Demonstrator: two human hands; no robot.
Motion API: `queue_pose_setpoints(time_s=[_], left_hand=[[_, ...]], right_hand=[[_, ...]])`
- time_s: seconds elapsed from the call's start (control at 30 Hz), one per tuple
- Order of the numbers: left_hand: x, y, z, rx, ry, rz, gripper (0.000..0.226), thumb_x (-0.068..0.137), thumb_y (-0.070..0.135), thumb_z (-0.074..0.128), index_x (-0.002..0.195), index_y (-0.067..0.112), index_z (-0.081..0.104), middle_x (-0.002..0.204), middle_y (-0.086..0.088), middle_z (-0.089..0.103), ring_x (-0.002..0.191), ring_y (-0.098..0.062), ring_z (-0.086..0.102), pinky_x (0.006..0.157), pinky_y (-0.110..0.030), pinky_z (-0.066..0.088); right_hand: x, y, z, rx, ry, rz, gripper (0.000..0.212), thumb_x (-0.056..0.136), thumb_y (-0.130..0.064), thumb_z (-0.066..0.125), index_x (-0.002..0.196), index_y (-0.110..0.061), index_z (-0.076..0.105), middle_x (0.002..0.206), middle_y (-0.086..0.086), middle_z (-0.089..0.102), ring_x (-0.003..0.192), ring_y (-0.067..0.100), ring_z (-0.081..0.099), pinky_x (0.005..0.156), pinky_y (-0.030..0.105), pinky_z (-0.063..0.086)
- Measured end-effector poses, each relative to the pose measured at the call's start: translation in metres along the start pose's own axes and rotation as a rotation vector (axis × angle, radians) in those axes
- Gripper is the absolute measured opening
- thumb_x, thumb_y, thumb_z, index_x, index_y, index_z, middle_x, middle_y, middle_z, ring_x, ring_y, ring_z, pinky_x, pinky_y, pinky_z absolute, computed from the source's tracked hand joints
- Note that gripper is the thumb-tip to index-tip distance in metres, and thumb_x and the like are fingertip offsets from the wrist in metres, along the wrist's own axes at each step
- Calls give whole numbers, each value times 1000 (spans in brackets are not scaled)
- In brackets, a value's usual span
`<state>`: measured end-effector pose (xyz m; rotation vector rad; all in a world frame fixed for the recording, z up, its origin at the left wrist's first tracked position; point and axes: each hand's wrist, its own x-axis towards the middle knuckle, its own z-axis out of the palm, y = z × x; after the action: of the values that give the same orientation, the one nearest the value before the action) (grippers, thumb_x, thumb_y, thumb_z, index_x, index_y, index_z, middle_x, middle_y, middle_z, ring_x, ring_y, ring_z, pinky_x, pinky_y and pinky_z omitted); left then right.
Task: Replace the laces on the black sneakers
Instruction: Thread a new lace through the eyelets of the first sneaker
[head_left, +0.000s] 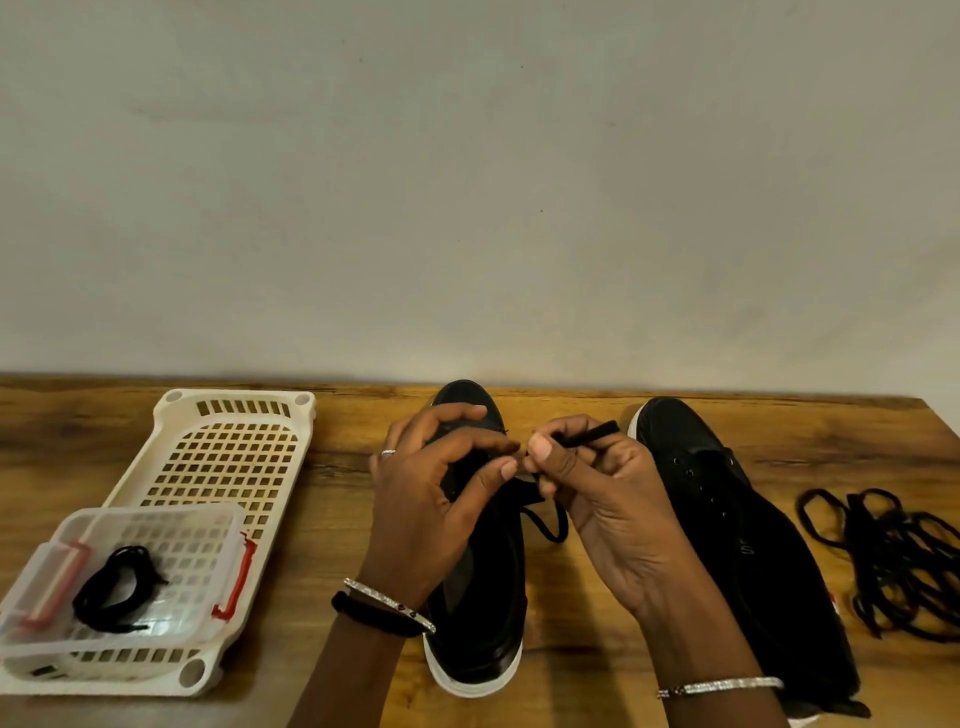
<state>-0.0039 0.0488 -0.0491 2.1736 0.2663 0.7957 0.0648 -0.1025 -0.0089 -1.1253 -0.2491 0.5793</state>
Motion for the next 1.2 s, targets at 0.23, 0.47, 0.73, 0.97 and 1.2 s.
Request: queue_pose_setpoints(time_s=[0.23,0.47,0.73,0.97,1.2], left_hand=[[-1,-1,3,-47,-53,-13,23,86,58,59,94,41,71,124,23,59,123,-12,50,93,-56,42],[0,-7,-5,6,64,-64,5,86,47,59,86,43,63,116,21,59,115,-11,55,87,-56,46],[0,-20,-9,68,102,-82,20,87,50,56,90,33,68,111,17,59,110,-15,58,85,-56,49],[0,-26,-10,81,114,-94,20,87,50,55,90,34,68,106,17,59,107,-12,58,83,-54,50],[-1,-23,-5,31,54,-45,14,90,49,56,99,40,62,106,21,65,106,-14,61,84,-56,49]], right_hand=[[1,4,2,33,-7,62,9,72,-10,78,80,-10,75,71,12,68,67,22,56,55,20,51],[3,-2,-8,307,178,75,13,76,-7,71,87,-9,66,75,8,65,64,12,60,56,16,51],[4,-9,-27,383,242,-35,16,86,-8,63,100,-5,67,92,9,74,77,13,69,69,21,58],[7,-12,-46,405,355,-116,14,86,-16,68,99,-12,68,91,3,71,80,13,65,67,22,56],[7,-1,-34,315,339,27,18,76,-10,72,94,-12,70,93,6,74,90,20,72,75,30,59]])
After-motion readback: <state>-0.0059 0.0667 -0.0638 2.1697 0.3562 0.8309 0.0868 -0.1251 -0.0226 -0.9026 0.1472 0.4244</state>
